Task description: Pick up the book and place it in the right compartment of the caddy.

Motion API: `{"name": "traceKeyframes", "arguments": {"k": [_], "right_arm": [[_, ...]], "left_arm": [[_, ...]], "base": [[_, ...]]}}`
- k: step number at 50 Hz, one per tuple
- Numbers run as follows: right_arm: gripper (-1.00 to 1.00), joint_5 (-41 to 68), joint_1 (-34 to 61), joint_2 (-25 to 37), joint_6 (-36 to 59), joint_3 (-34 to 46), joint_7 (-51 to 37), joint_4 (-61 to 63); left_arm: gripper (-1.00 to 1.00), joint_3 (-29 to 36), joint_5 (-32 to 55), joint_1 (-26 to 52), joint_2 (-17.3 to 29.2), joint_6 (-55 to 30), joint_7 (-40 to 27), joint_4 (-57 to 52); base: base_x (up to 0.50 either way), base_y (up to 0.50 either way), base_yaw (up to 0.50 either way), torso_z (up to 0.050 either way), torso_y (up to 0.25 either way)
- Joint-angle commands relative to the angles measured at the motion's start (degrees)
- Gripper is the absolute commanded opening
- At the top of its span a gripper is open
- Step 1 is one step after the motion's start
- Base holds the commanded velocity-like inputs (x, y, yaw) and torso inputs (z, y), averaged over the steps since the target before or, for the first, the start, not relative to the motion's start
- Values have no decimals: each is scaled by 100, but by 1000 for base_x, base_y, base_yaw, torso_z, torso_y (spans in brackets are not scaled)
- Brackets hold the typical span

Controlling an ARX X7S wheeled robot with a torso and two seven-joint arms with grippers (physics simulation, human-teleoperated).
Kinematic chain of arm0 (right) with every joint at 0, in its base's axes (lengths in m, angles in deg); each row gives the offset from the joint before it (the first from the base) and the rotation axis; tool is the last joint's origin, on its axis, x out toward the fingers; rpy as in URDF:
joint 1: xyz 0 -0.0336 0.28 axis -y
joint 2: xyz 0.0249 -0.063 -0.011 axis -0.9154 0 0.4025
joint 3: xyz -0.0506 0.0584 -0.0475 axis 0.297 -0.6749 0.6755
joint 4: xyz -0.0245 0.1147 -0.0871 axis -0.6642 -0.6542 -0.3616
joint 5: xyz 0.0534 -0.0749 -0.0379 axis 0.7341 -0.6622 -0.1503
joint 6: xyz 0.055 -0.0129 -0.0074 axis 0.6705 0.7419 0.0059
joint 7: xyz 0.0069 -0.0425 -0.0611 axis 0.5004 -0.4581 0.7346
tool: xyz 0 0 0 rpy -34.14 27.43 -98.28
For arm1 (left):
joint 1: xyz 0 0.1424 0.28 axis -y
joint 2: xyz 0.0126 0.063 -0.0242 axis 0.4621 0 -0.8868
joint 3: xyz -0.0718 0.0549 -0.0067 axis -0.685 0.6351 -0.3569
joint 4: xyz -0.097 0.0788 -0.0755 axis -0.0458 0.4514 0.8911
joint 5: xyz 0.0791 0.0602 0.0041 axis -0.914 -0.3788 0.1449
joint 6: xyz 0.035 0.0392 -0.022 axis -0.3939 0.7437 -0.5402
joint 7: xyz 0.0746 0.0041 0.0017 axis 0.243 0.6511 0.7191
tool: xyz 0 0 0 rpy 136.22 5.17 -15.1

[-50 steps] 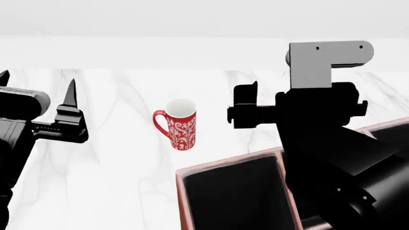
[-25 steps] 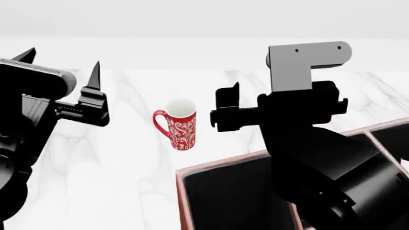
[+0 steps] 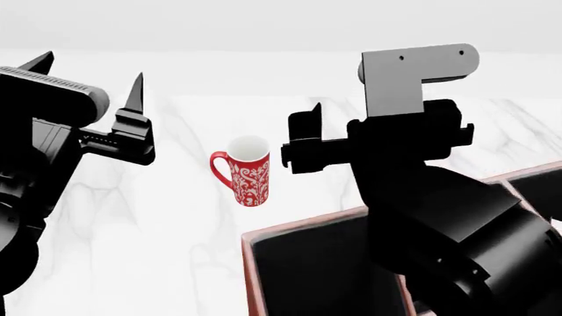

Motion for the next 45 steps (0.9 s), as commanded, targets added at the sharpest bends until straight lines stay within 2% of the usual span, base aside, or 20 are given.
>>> {"name": "traceKeyframes", "arguments": {"k": [1, 20, 45], "right_arm": [[100, 108, 137, 30, 120, -57, -103, 178], [100, 565, 331, 260, 452, -313, -514, 818], [100, 637, 338, 277, 468, -328, -554, 933]], "left_arm": [[100, 25, 45, 161, 18, -188, -32, -198], [100, -94, 267, 342, 151, -818, -269, -1067], [100, -61, 342, 398, 183, -927, -308, -1259]], "base": [[0, 0, 0, 0, 0], [0, 0, 0, 0, 0], [0, 0, 0, 0, 0]]}}
